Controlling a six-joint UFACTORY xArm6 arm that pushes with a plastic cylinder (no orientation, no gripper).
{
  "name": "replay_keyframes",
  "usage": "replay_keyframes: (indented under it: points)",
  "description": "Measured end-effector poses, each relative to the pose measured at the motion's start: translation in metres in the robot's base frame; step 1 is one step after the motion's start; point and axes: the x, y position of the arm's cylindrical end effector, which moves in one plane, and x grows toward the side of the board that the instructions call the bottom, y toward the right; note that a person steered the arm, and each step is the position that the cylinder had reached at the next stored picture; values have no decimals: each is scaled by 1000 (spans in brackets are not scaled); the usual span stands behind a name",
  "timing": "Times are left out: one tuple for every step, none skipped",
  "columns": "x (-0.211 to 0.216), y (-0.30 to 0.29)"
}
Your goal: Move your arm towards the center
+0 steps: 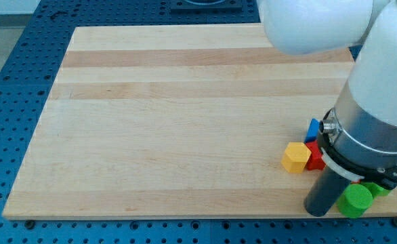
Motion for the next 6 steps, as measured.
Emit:
replay_keyframes:
  points:
    - [0,-1]
    - [-1,-2]
    - [-1,-23]
    - [-40,-116]
    - [-87,-177]
    - [-169,-196]
